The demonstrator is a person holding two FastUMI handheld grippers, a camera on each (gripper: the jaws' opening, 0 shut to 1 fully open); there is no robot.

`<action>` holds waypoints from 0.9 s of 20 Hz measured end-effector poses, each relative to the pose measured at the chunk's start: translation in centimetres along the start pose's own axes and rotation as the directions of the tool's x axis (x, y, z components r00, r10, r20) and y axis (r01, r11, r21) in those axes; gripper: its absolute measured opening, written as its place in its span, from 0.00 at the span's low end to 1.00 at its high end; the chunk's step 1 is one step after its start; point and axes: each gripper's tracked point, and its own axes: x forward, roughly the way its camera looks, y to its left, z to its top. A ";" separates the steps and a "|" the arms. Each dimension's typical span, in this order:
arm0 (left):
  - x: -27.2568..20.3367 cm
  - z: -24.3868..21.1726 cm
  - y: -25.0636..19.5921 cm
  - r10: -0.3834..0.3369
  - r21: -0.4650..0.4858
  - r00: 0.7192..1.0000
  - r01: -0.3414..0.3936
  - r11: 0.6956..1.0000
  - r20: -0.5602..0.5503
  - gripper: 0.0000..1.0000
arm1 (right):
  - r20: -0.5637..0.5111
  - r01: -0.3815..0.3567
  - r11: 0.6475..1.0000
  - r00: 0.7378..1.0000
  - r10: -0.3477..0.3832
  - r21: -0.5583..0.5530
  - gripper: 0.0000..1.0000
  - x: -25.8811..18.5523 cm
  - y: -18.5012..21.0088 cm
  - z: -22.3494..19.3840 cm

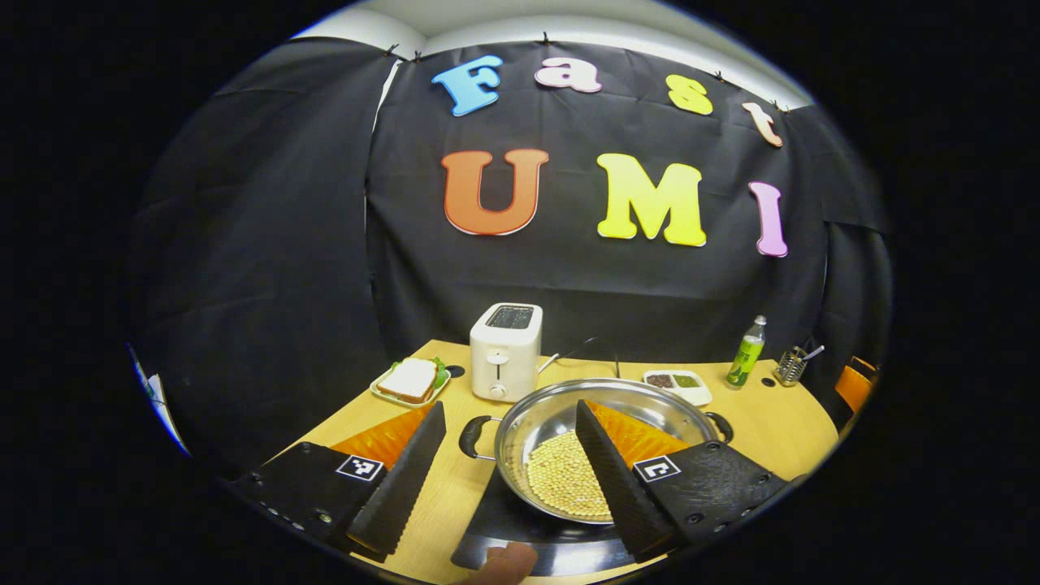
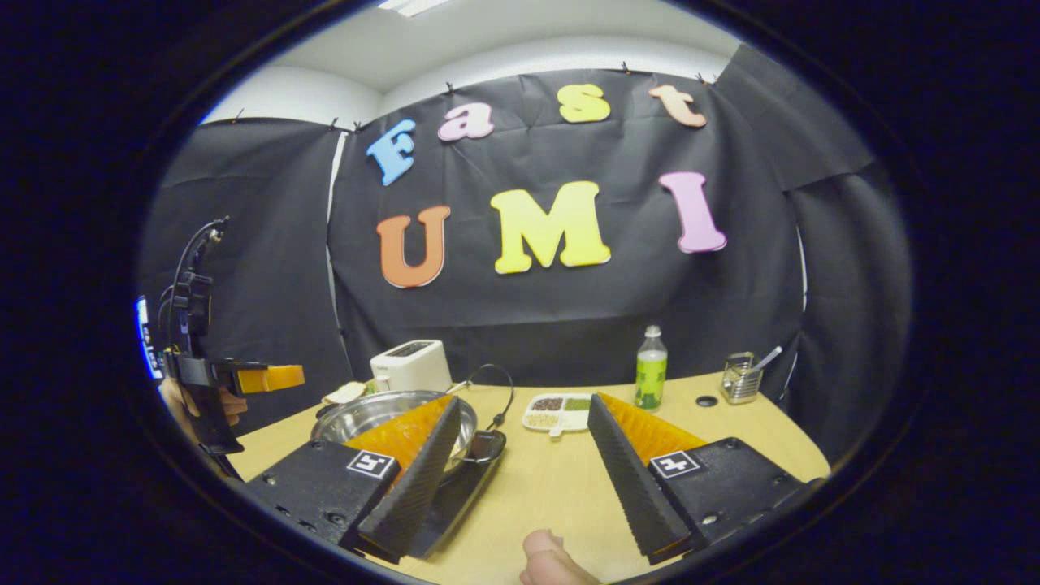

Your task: First push the handle of the pot to place it horizontally, then grasp the pot with both hands and set it on the induction cooktop.

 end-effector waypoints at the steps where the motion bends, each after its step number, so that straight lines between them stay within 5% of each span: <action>1: -1.5 1.0 -1.1 -0.015 0.010 1.000 0.014 1.000 0.025 0.96 | 0.033 0.006 1.000 0.999 -0.006 -0.002 0.97 -1.5 -0.3 1.4; 6: -8.1 5.7 -8.0 -0.104 0.025 0.980 0.101 0.995 0.172 0.95 | 0.171 0.050 0.999 0.984 -0.052 0.014 0.97 -7.7 -2.8 7.1; 10: -13.0 7.7 -13.3 -0.159 0.048 0.959 0.151 0.987 0.235 0.95 | 0.147 0.168 0.986 0.975 -0.165 -0.007 0.97 -11.3 -6.0 7.8; 15: -17.3 7.9 -17.0 -0.142 0.161 0.943 0.096 0.982 0.300 0.95 | 0.195 0.217 0.976 0.958 -0.211 -0.007 0.96 -14.5 -8.3 8.3; 18: -18.8 6.2 -19.1 -0.171 0.167 0.942 0.127 0.978 0.289 0.96 | 0.195 0.242 0.970 0.953 -0.232 -0.030 0.96 -16.0 -9.1 8.1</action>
